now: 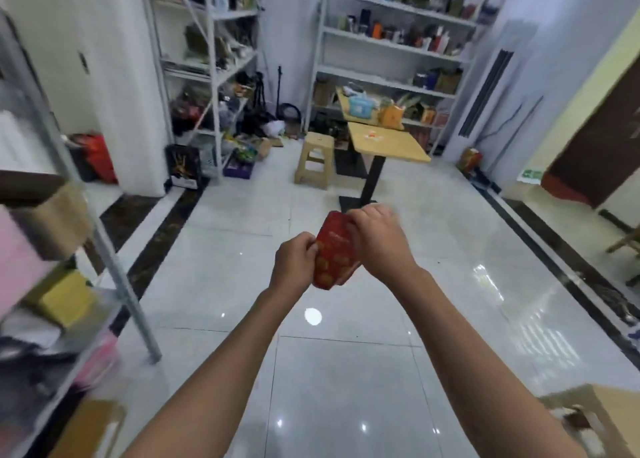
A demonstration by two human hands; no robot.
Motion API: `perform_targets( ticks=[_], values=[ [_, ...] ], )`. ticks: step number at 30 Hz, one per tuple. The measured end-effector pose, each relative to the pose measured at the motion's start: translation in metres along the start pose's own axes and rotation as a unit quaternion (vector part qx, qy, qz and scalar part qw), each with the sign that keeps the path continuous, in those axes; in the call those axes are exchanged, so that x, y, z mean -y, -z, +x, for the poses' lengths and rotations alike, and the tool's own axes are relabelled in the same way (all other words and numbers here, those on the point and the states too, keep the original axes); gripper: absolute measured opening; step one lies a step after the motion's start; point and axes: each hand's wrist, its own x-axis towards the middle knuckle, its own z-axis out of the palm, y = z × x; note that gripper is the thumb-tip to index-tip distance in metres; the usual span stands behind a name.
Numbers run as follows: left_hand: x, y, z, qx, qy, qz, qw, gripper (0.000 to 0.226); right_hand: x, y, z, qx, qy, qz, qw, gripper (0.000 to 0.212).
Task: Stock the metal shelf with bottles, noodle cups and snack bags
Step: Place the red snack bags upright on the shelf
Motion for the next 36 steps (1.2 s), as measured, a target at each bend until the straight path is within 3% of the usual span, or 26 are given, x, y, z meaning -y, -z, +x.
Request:
perform_targets(
  ticks=[5, 13, 17, 24, 31, 36],
  values=[
    [0.036, 0.125, 0.022, -0.194, 0.054, 0.026, 0.979, 0.018, 0.102, -0.026, 0.080, -0.049, 0.053, 0.042, 0.996, 0.032],
    [0.076, 0.284, 0.022, -0.428, 0.074, 0.074, 0.898, 0.018, 0.259, -0.076, 0.160, -0.009, 0.082, 0.376, 0.923, 0.064],
    [0.081, 0.342, 0.024, -0.497, 0.065, 0.109, 0.858, 0.019, 0.323, -0.088, 0.198, 0.028, 0.095, 0.443, 0.891, 0.063],
    [0.086, 0.428, 0.057, -0.619, 0.099, 0.168, 0.761, 0.022, 0.415, -0.107, 0.287, 0.066, 0.227, 0.503, 0.832, 0.044],
    [0.095, 0.510, 0.119, -0.680, 0.109, 0.106, 0.717, 0.013, 0.476, -0.118, 0.372, 0.094, 0.287, 0.539, 0.786, 0.039],
    [0.110, 0.550, 0.157, -0.702, 0.140, 0.158, 0.680, 0.019, 0.510, -0.124, 0.423, 0.119, 0.301, 0.535, 0.780, 0.041]
  ],
)
